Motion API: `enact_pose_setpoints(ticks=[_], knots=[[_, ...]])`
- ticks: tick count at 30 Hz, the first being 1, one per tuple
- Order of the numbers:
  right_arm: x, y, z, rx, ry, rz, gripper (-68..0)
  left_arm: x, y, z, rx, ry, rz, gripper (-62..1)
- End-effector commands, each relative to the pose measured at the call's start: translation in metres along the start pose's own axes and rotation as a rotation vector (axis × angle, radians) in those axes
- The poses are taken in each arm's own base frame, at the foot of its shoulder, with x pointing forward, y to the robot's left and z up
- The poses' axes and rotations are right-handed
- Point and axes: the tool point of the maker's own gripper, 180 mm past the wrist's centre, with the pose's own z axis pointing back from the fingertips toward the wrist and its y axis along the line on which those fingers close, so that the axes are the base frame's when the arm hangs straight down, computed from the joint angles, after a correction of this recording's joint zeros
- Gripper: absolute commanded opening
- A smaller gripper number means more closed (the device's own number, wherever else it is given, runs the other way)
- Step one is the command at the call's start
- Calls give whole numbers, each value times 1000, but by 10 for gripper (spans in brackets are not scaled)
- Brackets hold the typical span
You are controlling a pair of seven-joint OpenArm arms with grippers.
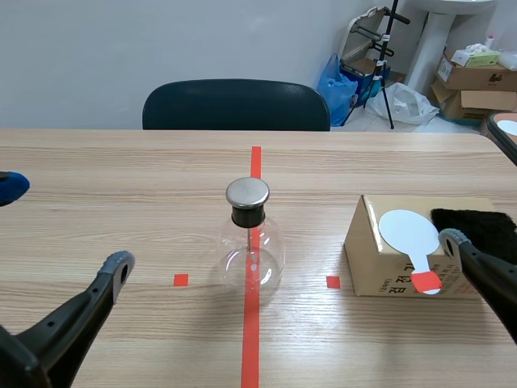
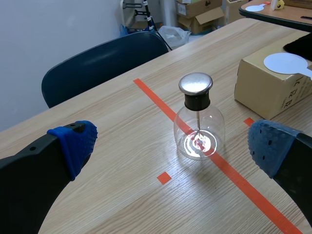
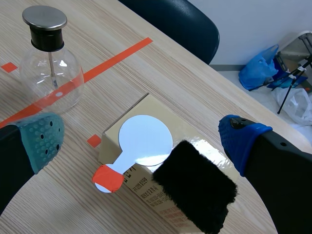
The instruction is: Do the electroscope experiment
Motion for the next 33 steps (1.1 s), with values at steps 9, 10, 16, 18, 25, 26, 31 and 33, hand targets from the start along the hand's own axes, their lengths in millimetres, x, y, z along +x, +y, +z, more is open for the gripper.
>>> enact_pose_setpoints(ticks=[9, 10, 16, 18, 25, 26, 31, 33], knots=[[5, 0, 0, 2, -23, -7, 4, 10, -2, -2, -6, -32, 55, 14], [5, 0, 0, 2, -23, -7, 4, 10, -2, -2, -6, -32, 55, 14], [5, 0, 0, 2, -23, -7, 4, 10, -2, -2, -7, -30, 55, 14], [5, 0, 0, 2, -23, -7, 4, 10, -2, -2, -7, -28, 55, 14], [3, 0, 0, 2, -12, -7, 4, 10, -2, -2, -7, -29, 54, 14], [3, 0, 0, 2, -12, -7, 4, 10, -2, -2, -7, -29, 54, 14], [3, 0, 0, 2, -12, -7, 4, 10, -2, -2, -7, -28, 54, 14], [3, 0, 0, 2, -12, -7, 4, 10, -2, -2, -6, -28, 54, 14]])
